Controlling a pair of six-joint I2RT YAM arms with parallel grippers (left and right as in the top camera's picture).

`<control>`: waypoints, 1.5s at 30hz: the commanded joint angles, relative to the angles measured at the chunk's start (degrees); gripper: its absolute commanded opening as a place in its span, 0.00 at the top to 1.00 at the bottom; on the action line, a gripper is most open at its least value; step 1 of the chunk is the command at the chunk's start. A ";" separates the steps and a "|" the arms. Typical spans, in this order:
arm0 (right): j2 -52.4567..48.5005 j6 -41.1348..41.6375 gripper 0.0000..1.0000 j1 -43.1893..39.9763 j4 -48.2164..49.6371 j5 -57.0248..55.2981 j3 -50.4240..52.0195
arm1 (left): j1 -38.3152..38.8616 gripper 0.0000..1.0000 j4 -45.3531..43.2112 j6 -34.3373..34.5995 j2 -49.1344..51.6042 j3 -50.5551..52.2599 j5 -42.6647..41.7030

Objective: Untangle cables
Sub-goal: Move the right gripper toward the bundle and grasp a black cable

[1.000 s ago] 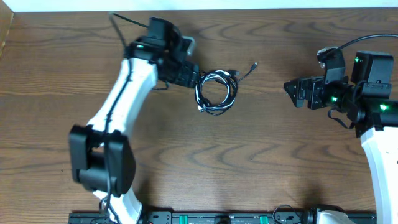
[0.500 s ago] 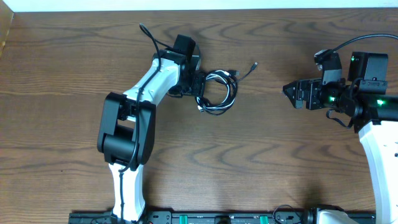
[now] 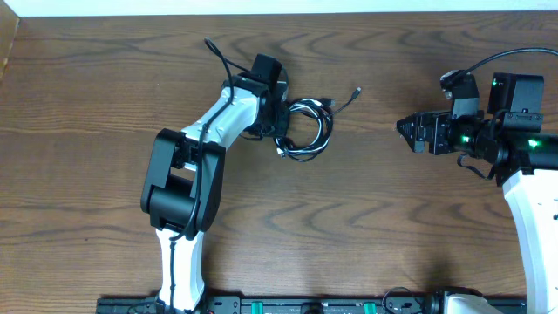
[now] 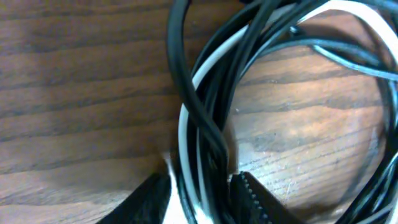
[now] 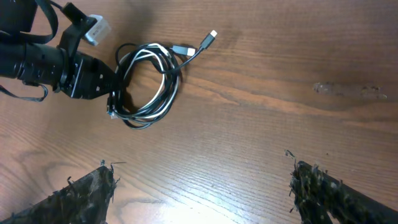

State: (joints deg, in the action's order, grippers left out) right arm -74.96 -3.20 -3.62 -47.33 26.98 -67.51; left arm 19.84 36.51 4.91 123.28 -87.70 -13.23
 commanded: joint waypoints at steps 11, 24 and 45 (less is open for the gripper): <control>-0.07 1.09 0.12 0.92 0.87 1.07 -1.01 | -0.09 0.93 0.42 -0.15 -15.78 -0.46 -1.70; -0.07 3.41 0.13 8.61 10.36 3.65 -1.01 | -0.11 0.93 1.64 -14.95 -32.02 -0.46 -20.61; -10.60 27.98 0.38 22.73 25.40 4.90 -1.01 | -0.15 0.93 11.37 -1.90 -31.21 -0.39 -11.13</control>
State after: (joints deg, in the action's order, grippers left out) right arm -85.86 23.99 17.58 -22.98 30.92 -67.57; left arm 19.77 48.25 -8.86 92.01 -87.35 -28.12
